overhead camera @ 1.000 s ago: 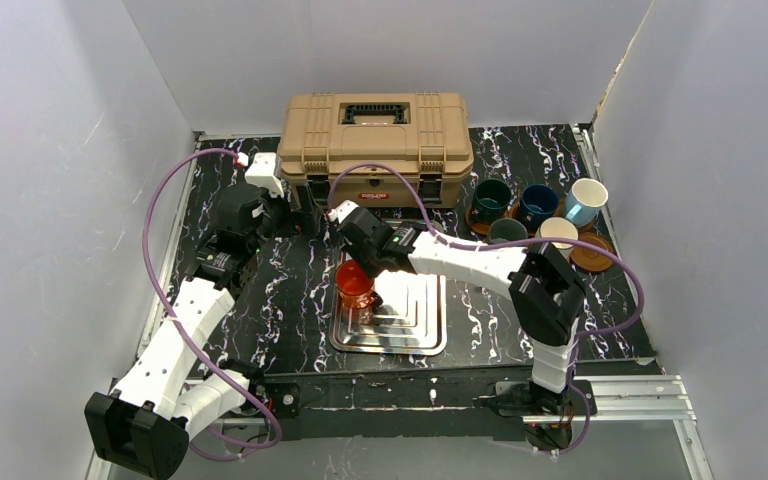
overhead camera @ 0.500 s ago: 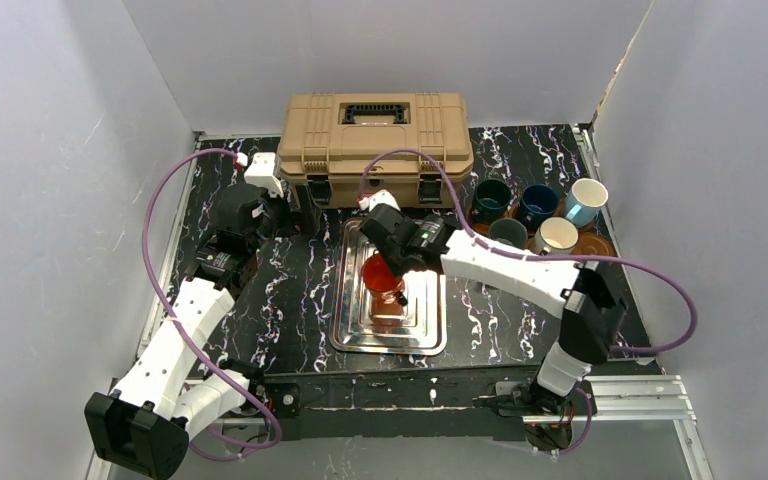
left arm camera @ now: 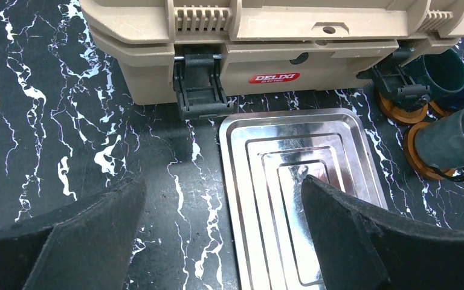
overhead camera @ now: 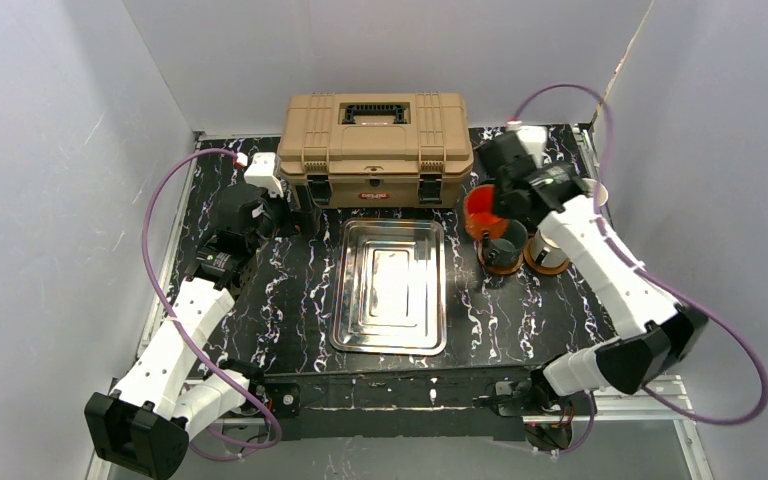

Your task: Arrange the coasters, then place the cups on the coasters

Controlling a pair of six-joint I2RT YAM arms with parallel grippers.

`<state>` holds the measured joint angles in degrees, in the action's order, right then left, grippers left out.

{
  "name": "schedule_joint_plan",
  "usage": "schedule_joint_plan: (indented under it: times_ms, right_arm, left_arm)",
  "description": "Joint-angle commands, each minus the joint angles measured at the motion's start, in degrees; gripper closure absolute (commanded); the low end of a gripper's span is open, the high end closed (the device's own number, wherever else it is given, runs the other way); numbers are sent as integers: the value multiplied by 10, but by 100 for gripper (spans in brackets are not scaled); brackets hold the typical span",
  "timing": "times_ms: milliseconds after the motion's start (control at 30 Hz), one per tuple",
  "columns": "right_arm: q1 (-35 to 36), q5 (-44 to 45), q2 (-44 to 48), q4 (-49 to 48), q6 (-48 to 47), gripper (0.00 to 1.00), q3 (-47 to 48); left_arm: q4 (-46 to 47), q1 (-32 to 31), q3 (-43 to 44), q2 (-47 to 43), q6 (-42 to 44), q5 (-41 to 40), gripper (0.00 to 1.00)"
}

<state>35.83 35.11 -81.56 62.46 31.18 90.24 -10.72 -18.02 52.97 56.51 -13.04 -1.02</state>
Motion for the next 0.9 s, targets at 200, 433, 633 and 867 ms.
schedule_joint_plan:
  times_ms: [200,433,633,867]
  right_arm:
    - [-223,46,81,-2,11,99,35]
    - [-418,-59,97,-90,34,99,-34]
    - [-538,-138,90,-148,67,99,-89]
    - [-603,-159,68,-204,82,99,-138]
  left_arm:
    - [-2,-1,-2,-18,3,-3,2]
    - [-6,-4,1,-18,9,-10,2]
    - [-9,-15,4,-19,16,-20,2]
    - [-16,-28,9,-12,25,-31,2]
